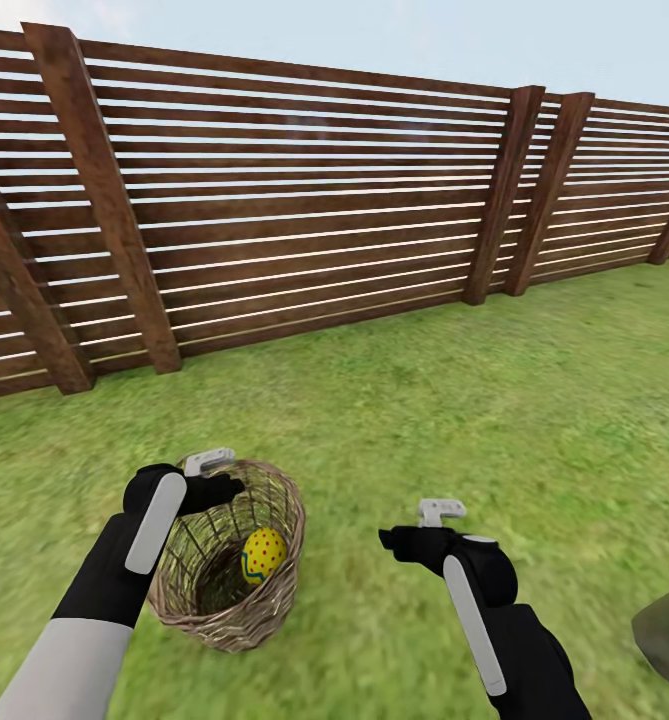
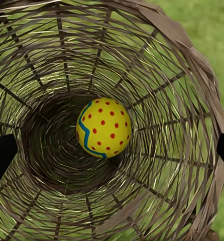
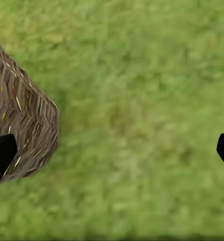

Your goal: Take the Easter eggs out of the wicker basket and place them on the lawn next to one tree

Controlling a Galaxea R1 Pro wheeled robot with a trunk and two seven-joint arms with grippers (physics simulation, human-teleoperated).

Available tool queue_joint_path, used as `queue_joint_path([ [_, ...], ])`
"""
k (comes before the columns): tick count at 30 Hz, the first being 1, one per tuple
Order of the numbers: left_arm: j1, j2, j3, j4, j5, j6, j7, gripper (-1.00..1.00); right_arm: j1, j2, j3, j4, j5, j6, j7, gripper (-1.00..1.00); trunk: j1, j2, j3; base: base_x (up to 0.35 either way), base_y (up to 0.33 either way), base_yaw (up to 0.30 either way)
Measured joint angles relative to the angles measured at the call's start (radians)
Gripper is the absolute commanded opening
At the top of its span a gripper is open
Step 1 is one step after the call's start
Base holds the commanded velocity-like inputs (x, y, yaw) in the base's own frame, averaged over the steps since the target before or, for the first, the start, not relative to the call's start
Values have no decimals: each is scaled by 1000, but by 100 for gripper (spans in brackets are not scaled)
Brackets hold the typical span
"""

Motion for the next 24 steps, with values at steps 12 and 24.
queue_joint_path([
  [12, 0, 0, 0, 0, 0, 0, 0, 100, 0, 0, 0, 0, 0, 0, 0, 100, 0, 0, 0, 0, 0, 0],
  [24, 0, 7, 4, 1, 0, 0, 2, 100, 45, 0, 2, 0, 0, -17, -5, 100, 0, 0, 0, 0, 0, 0],
])
